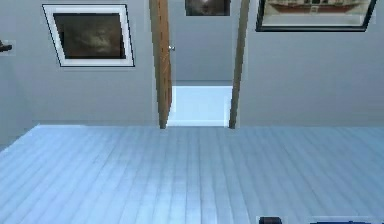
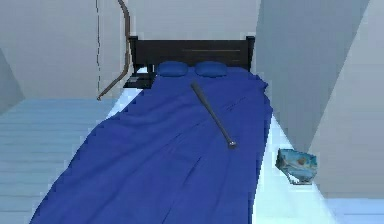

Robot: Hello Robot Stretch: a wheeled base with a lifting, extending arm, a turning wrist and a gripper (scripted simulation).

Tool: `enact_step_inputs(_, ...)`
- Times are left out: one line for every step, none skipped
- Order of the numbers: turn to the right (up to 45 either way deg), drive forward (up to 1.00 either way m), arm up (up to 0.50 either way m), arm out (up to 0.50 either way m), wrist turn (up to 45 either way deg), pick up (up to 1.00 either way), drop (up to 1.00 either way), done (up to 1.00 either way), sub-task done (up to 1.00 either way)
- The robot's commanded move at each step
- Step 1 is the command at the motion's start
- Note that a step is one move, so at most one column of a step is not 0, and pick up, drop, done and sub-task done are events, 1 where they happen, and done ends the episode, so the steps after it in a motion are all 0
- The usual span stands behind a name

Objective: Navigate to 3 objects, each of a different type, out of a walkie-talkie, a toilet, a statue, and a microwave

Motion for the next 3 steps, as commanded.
enact_step_inputs(0.0,1.00,0.00,0.00,0.0,0.00,0.00,0.00,0.00)
enact_step_inputs(0.0,1.00,0.00,0.00,0.0,0.00,0.00,0.00,0.00)
enact_step_inputs(0.0,1.00,0.00,0.00,0.0,0.00,0.00,0.00,0.00)
